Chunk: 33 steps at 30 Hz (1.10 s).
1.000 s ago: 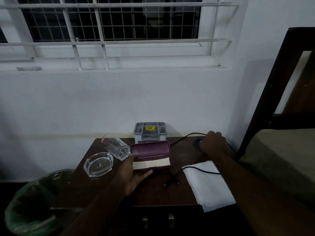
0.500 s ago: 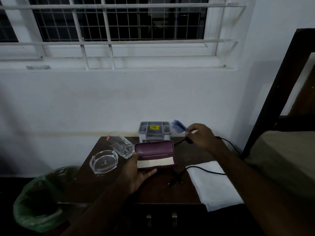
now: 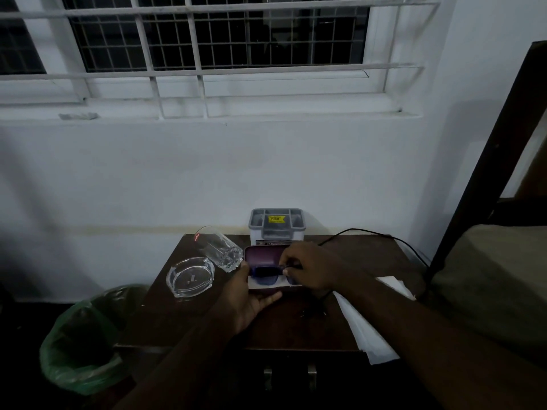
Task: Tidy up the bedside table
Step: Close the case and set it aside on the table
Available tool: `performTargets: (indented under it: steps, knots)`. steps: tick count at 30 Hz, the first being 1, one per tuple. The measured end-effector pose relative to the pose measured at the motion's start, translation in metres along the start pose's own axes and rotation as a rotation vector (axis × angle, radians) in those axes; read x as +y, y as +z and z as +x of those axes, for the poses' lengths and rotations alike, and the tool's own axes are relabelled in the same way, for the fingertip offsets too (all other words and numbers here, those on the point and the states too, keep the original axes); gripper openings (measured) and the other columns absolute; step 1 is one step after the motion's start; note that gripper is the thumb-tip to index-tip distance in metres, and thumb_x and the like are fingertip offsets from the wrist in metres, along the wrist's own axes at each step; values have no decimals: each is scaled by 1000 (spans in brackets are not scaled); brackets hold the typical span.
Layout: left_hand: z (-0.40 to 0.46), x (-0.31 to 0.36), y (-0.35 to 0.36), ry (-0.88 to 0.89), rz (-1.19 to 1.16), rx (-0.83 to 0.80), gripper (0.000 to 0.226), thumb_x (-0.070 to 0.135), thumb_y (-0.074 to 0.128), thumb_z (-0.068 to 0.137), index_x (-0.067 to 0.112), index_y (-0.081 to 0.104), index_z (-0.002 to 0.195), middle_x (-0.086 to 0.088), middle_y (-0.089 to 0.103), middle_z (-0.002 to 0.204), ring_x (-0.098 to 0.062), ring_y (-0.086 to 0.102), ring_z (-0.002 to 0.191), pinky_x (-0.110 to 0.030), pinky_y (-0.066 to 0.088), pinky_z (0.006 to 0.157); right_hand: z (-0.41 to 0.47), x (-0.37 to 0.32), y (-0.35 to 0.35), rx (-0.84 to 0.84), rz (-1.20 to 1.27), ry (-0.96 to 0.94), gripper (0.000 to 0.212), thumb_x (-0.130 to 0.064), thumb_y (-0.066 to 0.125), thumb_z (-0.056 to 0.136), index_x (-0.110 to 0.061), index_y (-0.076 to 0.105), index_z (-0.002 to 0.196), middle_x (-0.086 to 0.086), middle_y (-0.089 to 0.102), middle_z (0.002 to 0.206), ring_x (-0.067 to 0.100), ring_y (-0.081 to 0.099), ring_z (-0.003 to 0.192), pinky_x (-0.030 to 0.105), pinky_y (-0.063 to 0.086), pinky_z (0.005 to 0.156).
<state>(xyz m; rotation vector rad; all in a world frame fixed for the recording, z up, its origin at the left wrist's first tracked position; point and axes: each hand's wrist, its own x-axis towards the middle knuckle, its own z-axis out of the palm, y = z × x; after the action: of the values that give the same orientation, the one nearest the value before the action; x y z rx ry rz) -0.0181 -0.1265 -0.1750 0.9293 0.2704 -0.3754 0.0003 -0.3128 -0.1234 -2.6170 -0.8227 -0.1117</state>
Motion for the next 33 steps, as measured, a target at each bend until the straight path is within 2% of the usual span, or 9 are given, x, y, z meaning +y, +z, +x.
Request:
performTargets:
  steps: [10, 13, 16, 19, 22, 24, 27, 30, 33]
  knots:
    - [6, -2, -4, 20, 8, 2, 41, 40, 35, 103, 11, 64, 101, -14, 75, 88, -31, 73, 76, -42, 56, 62, 2, -7, 0, -76, -21, -22, 20, -21, 60, 86, -15, 67, 103, 4, 67, 104, 18, 60, 94, 33, 50, 86]
    - [5, -1, -3, 17, 2, 0, 41, 40, 36, 103, 10, 64, 101, -17, 72, 93, -34, 69, 84, -45, 54, 65, 2, -4, 1, -85, -25, -9, 25, -25, 62, 87, -16, 68, 109, 3, 69, 106, 17, 62, 94, 32, 51, 84]
    - [3, -1, -2, 24, -3, -4, 39, 39, 39, 102, 11, 65, 103, -16, 70, 101, -34, 66, 92, -44, 54, 68, -1, 2, -1, 150, 85, 113, 27, -36, 69, 82, -21, 64, 104, -2, 61, 96, 13, 57, 87, 34, 50, 79]
    - [1, 0, -3, 25, -9, -25, 37, 40, 45, 99, 12, 66, 111, -15, 72, 109, -33, 68, 98, -41, 58, 67, -3, 13, -7, 402, 140, 389, 38, -45, 66, 81, -26, 58, 113, 4, 58, 109, 18, 58, 97, 32, 49, 83]
    - [0, 1, -4, 31, -18, -60, 43, 47, 46, 96, 13, 67, 114, -14, 74, 108, -32, 71, 96, -41, 59, 68, -7, 16, -11, 175, 456, 666, 46, -56, 58, 85, -30, 57, 122, 2, 62, 123, 23, 62, 105, 33, 51, 84]
    - [0, 2, -4, 29, -19, -77, 48, 52, 44, 96, 15, 66, 118, -14, 73, 113, -32, 70, 100, -42, 59, 72, -14, 13, -12, 27, 707, 745, 38, -63, 53, 84, -37, 60, 109, 1, 66, 113, 24, 66, 95, 33, 55, 73]
    - [1, 2, -6, 34, -33, -94, 55, 59, 40, 96, 17, 64, 122, -15, 71, 117, -35, 68, 106, -43, 58, 75, -20, 11, -16, 57, 885, 761, 35, -65, 54, 84, -37, 59, 104, 6, 66, 108, 30, 68, 92, 34, 57, 62]
    - [0, 3, -8, 39, -62, -100, 59, 62, 37, 95, 17, 65, 119, -16, 71, 115, -36, 67, 106, -46, 57, 78, -20, 10, -19, 53, 986, 790, 43, -65, 52, 85, -28, 62, 105, 9, 68, 110, 31, 69, 95, 37, 58, 66]
    - [-4, 3, -5, 19, -68, -73, 36, 42, 52, 93, 13, 62, 113, -20, 66, 120, -38, 65, 103, -45, 59, 71, -21, 9, -16, 2, 1021, 813, 44, -61, 56, 85, -20, 62, 99, 5, 71, 107, 26, 69, 97, 36, 58, 68]
